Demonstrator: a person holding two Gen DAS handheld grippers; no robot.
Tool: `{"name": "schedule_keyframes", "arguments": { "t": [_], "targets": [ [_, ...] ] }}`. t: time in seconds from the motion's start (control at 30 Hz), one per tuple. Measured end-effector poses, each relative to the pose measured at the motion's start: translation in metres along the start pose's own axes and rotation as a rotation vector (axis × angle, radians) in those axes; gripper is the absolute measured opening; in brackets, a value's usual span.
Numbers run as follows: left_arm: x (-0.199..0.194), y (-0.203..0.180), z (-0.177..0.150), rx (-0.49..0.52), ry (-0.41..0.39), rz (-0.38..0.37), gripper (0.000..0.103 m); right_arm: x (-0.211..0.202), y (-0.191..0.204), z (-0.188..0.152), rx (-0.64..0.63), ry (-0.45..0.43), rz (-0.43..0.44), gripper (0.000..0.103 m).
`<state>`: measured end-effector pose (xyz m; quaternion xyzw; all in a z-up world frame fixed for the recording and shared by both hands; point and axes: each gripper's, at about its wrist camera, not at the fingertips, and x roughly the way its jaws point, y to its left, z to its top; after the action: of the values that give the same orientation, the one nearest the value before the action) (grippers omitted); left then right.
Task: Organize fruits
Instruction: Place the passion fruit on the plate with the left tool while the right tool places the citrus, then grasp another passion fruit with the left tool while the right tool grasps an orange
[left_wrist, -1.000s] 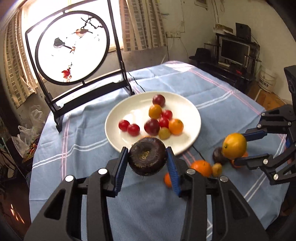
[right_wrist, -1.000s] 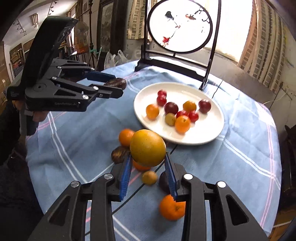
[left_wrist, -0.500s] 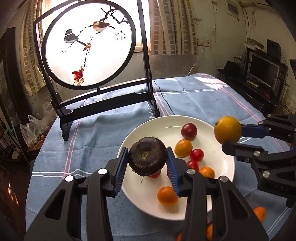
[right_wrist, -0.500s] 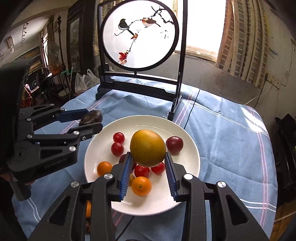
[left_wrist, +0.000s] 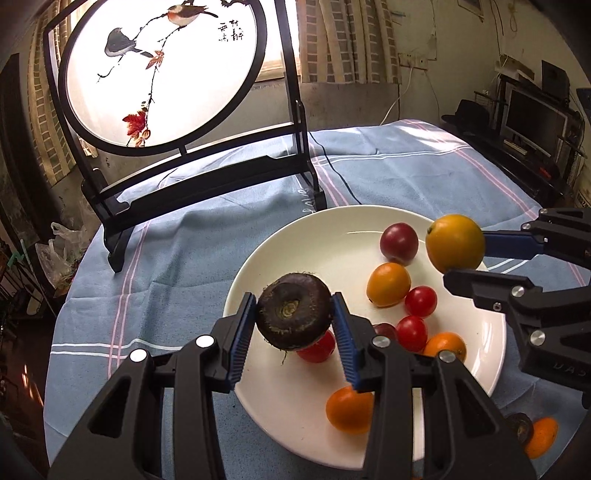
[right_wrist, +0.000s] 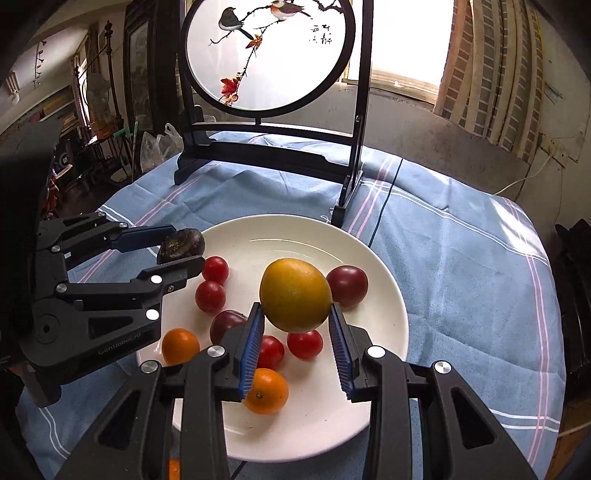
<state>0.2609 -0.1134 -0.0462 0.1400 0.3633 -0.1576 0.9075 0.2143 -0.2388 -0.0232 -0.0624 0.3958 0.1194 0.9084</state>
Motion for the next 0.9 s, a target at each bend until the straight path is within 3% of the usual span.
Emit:
{"name": "schedule_keyframes", "arguments": {
  "t": [0.3, 0.33, 0.4, 0.73, 0.9],
  "targets": [
    [0.012, -0.004, 0.001, 0.004, 0.016, 0.024, 0.043, 0.011, 0.000, 0.002, -0.003, 0.022, -0.010, 0.036],
    [0.013, -0.005, 0.001, 0.006, 0.020, 0.020, 0.048, 0.011, 0.000, 0.002, -0.003, 0.015, -0.018, 0.037],
    [0.011, -0.004, 0.000, 0.001, 0.007, 0.025, 0.073, 0.010, -0.002, 0.003, 0.005, 0.009, -0.019, 0.055],
    [-0.007, -0.004, -0.002, 0.014, -0.034, 0.031, 0.073, -0.012, -0.005, -0.003, 0.000, -0.026, -0.030, 0.056],
    [-0.027, -0.002, -0.011, 0.013, -0.051, 0.028, 0.073, -0.037, -0.001, -0.022, -0.010, -0.033, -0.007, 0.056]
  ]
}}
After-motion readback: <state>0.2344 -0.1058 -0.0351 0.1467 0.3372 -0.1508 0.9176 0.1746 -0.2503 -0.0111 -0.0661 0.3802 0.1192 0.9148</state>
